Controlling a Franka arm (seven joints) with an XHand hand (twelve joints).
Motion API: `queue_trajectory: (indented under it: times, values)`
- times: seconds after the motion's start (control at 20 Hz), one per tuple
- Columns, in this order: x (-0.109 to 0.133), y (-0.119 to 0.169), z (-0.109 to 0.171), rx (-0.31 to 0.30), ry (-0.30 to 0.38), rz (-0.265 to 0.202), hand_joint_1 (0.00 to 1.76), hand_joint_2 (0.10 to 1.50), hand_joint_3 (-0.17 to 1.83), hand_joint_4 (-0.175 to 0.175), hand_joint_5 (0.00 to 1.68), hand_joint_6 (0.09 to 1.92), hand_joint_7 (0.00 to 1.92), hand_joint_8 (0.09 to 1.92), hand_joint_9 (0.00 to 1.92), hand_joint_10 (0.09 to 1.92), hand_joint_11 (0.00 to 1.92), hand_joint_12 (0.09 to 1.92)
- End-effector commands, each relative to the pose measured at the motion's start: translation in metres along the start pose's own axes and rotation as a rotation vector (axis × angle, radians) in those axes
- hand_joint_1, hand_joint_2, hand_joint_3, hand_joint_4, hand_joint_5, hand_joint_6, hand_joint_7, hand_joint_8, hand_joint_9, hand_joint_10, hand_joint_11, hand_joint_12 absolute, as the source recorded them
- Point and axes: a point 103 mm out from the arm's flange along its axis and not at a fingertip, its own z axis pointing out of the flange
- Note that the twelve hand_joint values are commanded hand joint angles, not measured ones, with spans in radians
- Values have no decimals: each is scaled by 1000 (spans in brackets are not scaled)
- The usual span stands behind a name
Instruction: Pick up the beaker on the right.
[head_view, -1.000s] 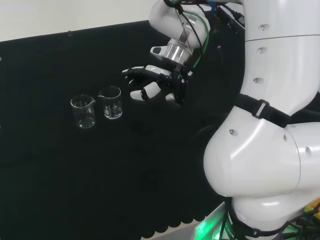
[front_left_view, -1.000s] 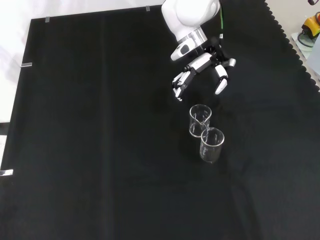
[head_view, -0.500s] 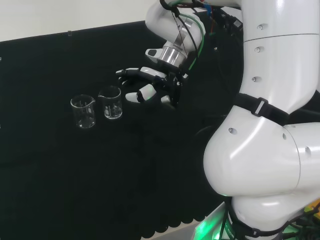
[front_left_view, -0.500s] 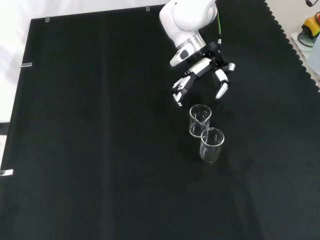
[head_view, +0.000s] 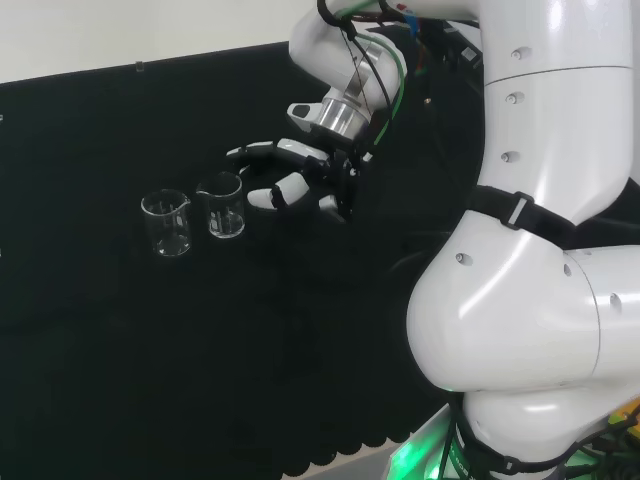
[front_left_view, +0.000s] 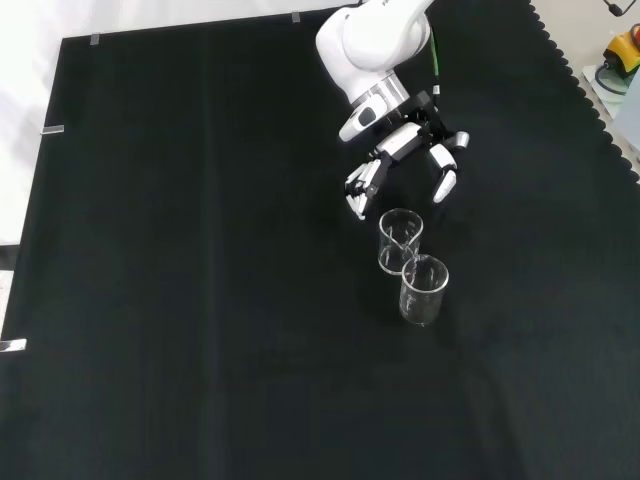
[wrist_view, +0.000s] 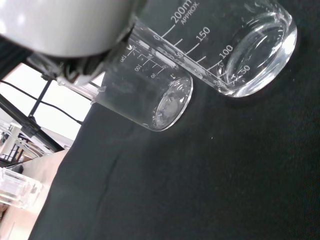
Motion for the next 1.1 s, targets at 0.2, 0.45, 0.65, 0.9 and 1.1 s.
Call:
queue_trajectory:
  times: [0.2,0.45,0.65,0.9,1.1]
  values:
    - [0,4,5,-22,88,-37,937,277,1115,-47,462,87,321,633,392,605,0,1210]
    - [3,8,9,-11,77,-47,944,275,1112,-49,389,87,320,627,392,598,0,1217]
    - [5,9,10,8,35,-43,915,260,1067,-53,309,87,264,613,352,588,0,1197]
    - [5,10,12,8,22,-32,898,254,1042,-54,289,87,255,617,341,589,0,1189]
    - [3,11,15,-3,41,-28,903,260,1036,-55,310,87,274,636,337,591,0,1173]
